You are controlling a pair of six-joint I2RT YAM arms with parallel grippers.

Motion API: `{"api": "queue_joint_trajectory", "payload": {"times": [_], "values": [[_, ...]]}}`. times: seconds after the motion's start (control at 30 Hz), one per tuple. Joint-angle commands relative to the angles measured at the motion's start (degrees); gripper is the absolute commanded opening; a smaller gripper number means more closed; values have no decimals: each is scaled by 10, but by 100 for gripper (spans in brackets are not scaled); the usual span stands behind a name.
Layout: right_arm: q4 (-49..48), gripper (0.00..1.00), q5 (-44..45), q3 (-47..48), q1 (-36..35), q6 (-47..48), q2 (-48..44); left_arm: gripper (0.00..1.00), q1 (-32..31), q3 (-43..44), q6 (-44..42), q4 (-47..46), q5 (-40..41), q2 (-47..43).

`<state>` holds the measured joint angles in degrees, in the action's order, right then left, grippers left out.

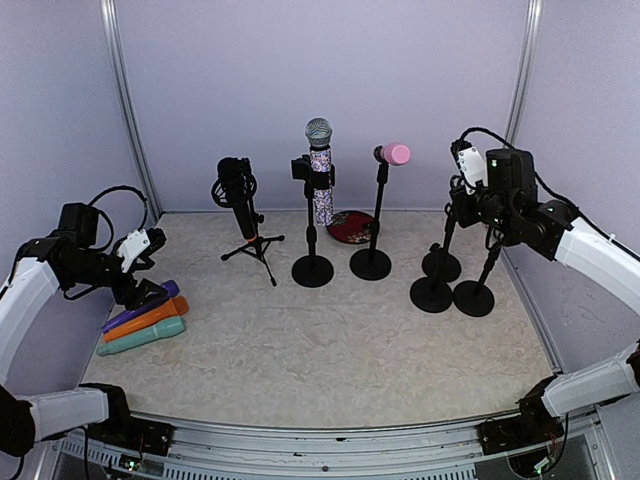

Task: Remove the microphone from the stand

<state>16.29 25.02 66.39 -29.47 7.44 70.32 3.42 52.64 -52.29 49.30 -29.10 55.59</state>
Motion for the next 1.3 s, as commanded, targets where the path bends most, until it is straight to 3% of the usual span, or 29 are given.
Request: {"api": "queue_joint_trajectory", "payload": {"times": [0.0,0.07,0.17,0.23,0.43,0.6,0.83,1.17,1.27], "values": [[47,60,-25,-34,12,-45,11,80,-3,2,-1,-7,-3,2],[43,79,-29,-31,12,-50,0,80,-3,3,-1,-6,-2,2],[46,93,-32,-8,12,-51,-18,80,-3,3,-1,-5,-2,4],[54,96,-45,22,12,-51,-23,80,-4,3,0,-5,-4,6],[57,98,-92,80,11,-47,-16,80,-6,4,8,-9,-10,11],[-3,100,-126,89,-16,-14,3,80,-6,12,21,-9,-17,19],[-87,100,-90,120,-88,74,73,80,-7,20,27,-1,-17,20],[-221,100,30,149,-113,129,164,81,-7,25,19,12,-14,7],[-257,93,54,152,-114,132,179,81,-7,31,19,18,-16,10]]}}
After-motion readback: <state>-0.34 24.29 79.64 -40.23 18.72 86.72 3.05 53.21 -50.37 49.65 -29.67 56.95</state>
